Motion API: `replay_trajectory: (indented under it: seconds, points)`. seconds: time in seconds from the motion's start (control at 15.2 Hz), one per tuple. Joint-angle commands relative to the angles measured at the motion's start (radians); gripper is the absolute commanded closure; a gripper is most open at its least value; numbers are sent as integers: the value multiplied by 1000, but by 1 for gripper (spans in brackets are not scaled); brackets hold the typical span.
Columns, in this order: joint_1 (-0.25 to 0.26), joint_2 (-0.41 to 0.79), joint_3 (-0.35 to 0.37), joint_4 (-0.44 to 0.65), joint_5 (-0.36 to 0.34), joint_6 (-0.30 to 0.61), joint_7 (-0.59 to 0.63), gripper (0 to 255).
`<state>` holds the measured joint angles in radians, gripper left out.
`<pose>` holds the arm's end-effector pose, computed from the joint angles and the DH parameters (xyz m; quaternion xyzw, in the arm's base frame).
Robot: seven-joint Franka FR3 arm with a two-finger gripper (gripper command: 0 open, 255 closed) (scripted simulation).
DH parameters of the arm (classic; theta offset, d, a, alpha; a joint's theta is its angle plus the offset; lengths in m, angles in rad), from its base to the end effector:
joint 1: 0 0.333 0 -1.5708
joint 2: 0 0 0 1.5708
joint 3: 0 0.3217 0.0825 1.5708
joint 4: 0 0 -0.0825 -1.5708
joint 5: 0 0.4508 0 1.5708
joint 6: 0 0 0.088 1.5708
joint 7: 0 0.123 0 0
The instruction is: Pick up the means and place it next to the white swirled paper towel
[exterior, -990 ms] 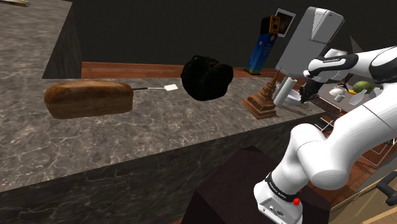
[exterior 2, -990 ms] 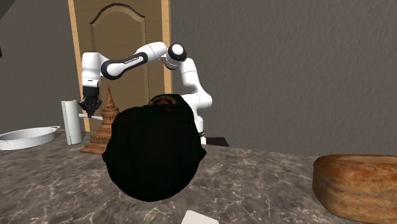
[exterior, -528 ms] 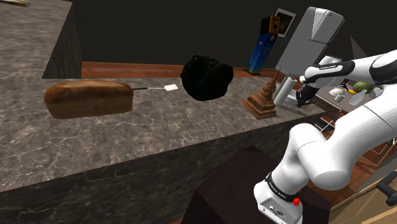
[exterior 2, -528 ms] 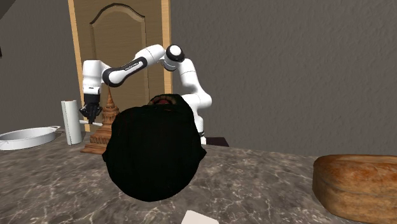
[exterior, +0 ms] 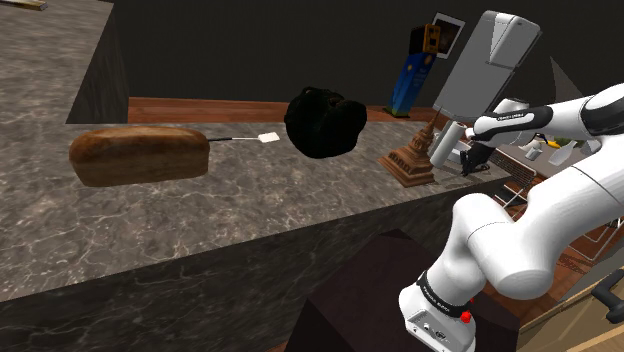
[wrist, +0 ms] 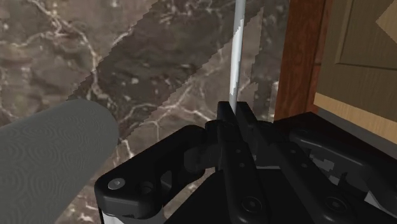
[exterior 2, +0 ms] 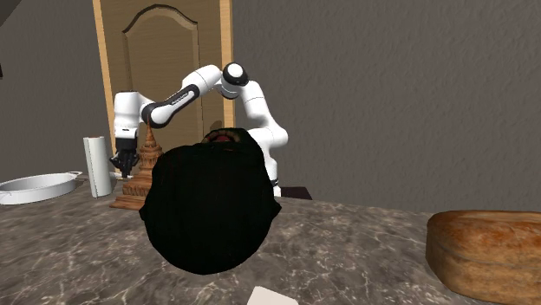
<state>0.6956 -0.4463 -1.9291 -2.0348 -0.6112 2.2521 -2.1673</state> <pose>0.1751 -0.6219 0.3165 0.8088 0.5837 -0.0450 0.0557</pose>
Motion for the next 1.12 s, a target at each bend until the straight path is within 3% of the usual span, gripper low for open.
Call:
replay_trajectory:
  seconds: [0.0,0.33,0.4,0.73,0.99,1.06]
  points:
    - [5,-2,-4,0,-3,2,3,255]
    - [4,-2,-4,0,-3,2,3,255]
    - [4,-2,-4,0,-3,2,3,0]
    - [4,-2,-4,0,-3,2,3,0]
    - [-118,81,134,22,107,-73,-64,0]
    - [-119,80,135,22,106,-73,-64,0]
